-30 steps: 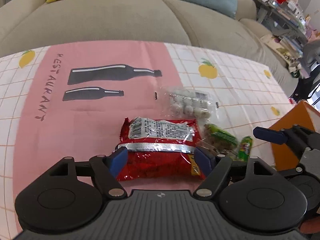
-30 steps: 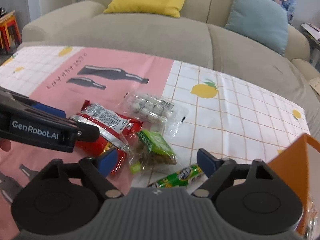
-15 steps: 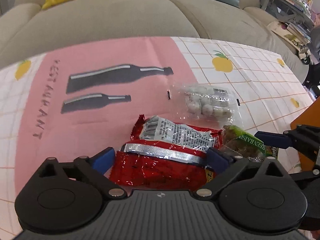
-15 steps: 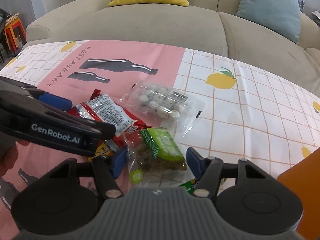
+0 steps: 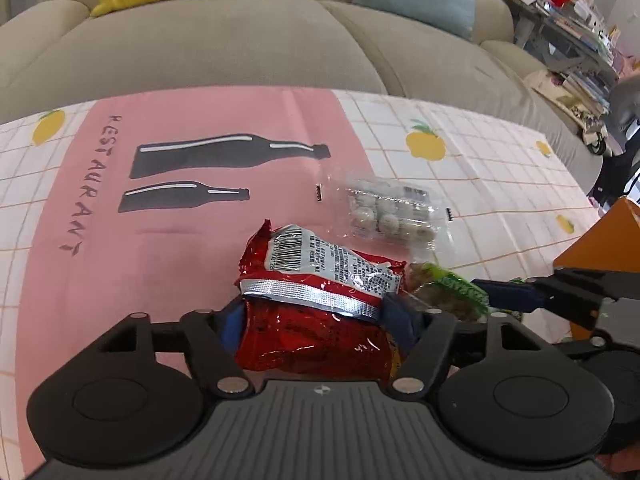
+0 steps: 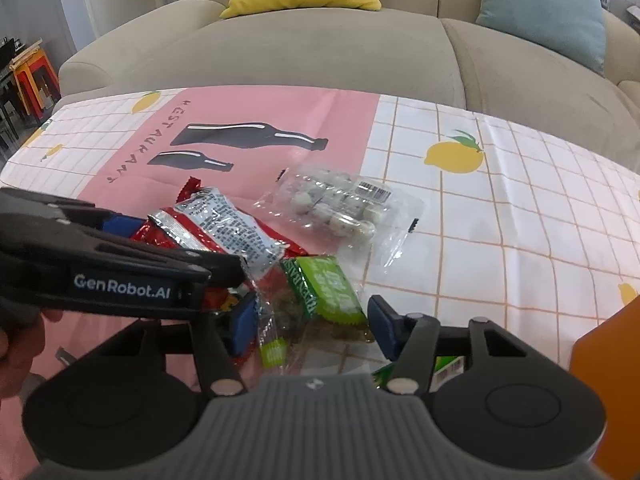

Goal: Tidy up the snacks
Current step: 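Grasp the red chip bag with the left gripper while the right grasps the green seaweed packet, then carry the red chip bag with the left gripper while the right carries the green packet into the box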

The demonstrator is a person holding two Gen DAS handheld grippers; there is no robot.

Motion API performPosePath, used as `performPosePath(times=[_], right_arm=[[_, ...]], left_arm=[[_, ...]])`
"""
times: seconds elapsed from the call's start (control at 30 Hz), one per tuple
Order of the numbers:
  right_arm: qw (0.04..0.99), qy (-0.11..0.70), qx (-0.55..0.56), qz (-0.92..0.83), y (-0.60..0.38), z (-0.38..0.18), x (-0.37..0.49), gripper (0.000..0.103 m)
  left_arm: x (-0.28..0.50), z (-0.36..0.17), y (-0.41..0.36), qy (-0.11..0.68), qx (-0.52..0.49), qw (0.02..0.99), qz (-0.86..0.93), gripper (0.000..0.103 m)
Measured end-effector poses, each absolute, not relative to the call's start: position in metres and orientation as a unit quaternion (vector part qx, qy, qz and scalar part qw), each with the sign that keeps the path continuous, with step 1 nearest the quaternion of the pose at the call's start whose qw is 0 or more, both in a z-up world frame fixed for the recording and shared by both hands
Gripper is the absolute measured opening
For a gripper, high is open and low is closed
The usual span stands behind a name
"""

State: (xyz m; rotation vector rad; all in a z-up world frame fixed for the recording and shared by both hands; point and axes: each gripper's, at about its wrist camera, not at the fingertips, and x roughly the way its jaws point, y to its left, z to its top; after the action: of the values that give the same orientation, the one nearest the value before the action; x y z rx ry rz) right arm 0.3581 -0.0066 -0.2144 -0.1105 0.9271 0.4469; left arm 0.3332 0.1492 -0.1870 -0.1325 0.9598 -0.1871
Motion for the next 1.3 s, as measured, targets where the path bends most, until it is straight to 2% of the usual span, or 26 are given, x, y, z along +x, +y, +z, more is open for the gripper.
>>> performPosePath(times=[0.07,0.13,0.23,0.77,0.93,1.3], right_arm=[[0.867,0.448,-0.044,0.214,-0.007,-0.213,0.356,0.056],[0.866,0.451,-0.04,0.214,-0.007,-0.212,0.352,0.055],[0.864,0.454,-0.035,0.214,-0.007,-0.209,0.345,0.055],[0.871,0.436,0.008,0.227,-0.028,-0.168,0.267,0.052],[0.87,0.433,0.019,0.235,-0.038,-0.157,0.233,0.051],[0.859,0.465,0.02,0.214,-0.058,-0.186,0.182,0.049]], left_arm=[[0.325,-0.181,0.15,0.454,-0.072,0.884,-0.085,0.067],[0.317,-0.175,0.153,0.445,-0.086,0.887,-0.083,0.051],[0.307,-0.166,0.156,0.438,-0.107,0.889,-0.078,0.043],[0.237,-0.124,0.146,0.422,-0.128,0.896,-0.058,0.032],[0.21,-0.114,0.134,0.438,-0.114,0.889,-0.064,0.03],[0.162,-0.12,0.096,0.475,-0.086,0.868,-0.119,0.025]])
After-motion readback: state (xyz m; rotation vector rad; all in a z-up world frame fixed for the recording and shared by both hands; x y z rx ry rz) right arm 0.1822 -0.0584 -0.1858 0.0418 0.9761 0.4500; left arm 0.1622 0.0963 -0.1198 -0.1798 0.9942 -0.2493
